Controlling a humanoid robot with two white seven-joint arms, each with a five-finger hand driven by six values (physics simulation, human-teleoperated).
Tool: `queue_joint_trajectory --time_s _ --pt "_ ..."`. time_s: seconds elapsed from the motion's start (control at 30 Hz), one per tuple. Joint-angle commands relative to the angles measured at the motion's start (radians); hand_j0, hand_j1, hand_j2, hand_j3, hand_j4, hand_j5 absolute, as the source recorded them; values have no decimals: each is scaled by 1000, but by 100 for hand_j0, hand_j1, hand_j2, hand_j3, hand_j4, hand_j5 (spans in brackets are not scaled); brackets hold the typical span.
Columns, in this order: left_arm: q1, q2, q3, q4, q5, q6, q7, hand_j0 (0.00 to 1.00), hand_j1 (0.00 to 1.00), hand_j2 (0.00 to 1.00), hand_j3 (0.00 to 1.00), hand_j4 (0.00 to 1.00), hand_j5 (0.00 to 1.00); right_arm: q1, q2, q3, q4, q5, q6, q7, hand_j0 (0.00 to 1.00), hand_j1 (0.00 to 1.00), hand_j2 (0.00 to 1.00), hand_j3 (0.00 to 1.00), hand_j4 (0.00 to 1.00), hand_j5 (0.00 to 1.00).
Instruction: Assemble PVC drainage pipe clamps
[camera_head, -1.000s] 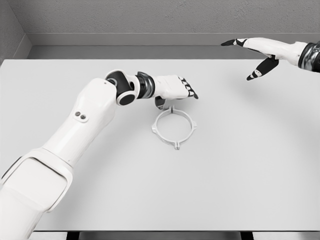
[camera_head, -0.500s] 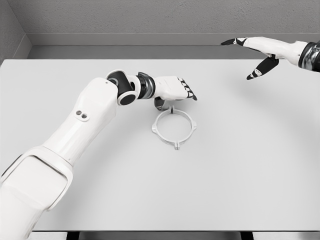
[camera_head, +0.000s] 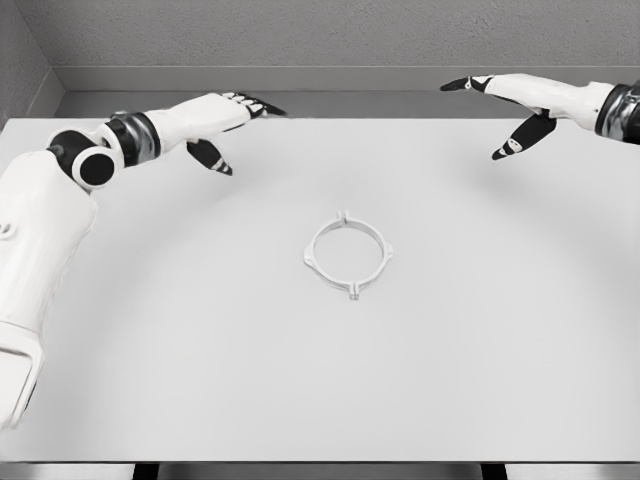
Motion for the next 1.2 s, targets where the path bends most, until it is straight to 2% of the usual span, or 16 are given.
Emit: queue_joint_trajectory --time_s 0.0,0.07,0.13,0.2,0.4,0.77,0.87,1.17 --pt "0 74 76 54 150 -1 -1 100 100 100 100 100 100 2 7 -3 -1 -7 3 0 100 100 100 100 100 100" --pt "8 72 82 51 187 -1 -7 100 100 100 100 100 100 5 21 -3 -5 -7 3 0 100 100 100 100 100 100" --pt "34 68 82 26 202 -1 -10 100 100 100 100 100 100 5 62 -3 -12 -7 3 0 100 100 100 100 100 100" --pt "37 77 80 25 201 -1 -11 100 100 100 100 100 100 3 110 7 -14 -7 3 0 100 100 100 100 100 100" --pt "38 80 74 22 205 -1 -36 100 100 100 100 100 100 0 190 50 -14 -7 3 0 100 100 100 100 100 100" --pt "38 80 71 17 213 -1 -36 100 100 100 100 100 100 8 254 109 -1 4 3 0 100 100 100 100 100 100" --pt "40 83 71 -8 224 -1 -36 100 100 100 100 100 100 9 266 113 9 5 3 0 100 100 100 100 100 100" --pt "49 82 71 -11 227 -1 -36 100 100 100 100 100 100 9 274 142 28 7 3 0 100 100 100 100 100 100"
